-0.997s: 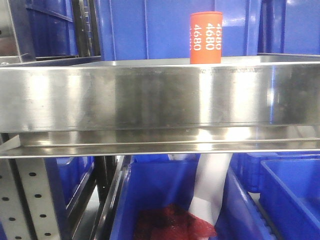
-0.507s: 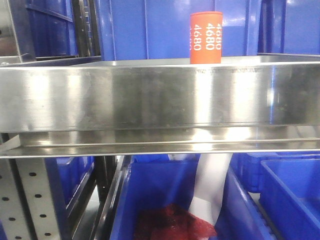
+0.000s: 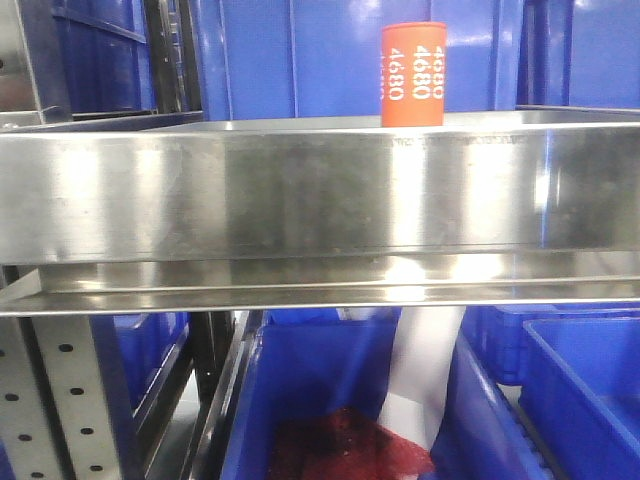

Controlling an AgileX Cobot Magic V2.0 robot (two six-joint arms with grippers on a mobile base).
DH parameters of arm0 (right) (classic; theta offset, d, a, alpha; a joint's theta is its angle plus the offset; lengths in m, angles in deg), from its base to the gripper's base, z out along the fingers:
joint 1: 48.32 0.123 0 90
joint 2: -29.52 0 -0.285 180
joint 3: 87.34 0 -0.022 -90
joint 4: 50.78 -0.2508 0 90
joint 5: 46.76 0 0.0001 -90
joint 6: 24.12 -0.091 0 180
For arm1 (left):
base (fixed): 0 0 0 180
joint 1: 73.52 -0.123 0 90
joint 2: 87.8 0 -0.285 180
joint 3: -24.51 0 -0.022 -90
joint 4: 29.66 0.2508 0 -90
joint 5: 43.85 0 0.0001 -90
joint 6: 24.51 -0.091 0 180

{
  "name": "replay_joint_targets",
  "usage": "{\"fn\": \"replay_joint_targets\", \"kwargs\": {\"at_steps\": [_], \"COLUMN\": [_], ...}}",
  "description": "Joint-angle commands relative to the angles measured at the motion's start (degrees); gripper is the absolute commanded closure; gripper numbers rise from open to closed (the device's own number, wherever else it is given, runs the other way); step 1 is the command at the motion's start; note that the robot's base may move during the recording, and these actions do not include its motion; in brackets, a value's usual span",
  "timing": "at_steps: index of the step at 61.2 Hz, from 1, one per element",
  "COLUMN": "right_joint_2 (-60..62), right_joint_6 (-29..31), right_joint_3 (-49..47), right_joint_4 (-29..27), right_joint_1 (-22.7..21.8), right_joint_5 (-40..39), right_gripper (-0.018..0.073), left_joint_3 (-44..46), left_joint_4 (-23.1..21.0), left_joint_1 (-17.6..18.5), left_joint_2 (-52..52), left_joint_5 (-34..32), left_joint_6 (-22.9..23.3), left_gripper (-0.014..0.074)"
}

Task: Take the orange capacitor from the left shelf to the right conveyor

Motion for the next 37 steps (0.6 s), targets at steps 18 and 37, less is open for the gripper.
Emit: {"fn": "replay_joint_targets", "kwargs": {"at_steps": [18,37], "right_joint_2": [-18.1,-38.6], "right_joint_6": [-0.7,-0.7], "right_joint_3": [-25.7,-36.4], "right_joint_4": [-0.3,0.0], "right_joint_1": [1.3,13.9], "right_joint_5": [3.5,3.4], "right_gripper": [0.0339,-0.0066], "left_joint_3": [0.3,0.3], "left_joint_4": [-0.2,-0.2], "left_joint_1": [0.3,0.3], "left_joint_2": [-0.7,-0.7], "left_joint_5": [-5.2,-5.2], "left_joint_6": [0.1,0.1], "left_gripper": [0.0723,0.0723]}}
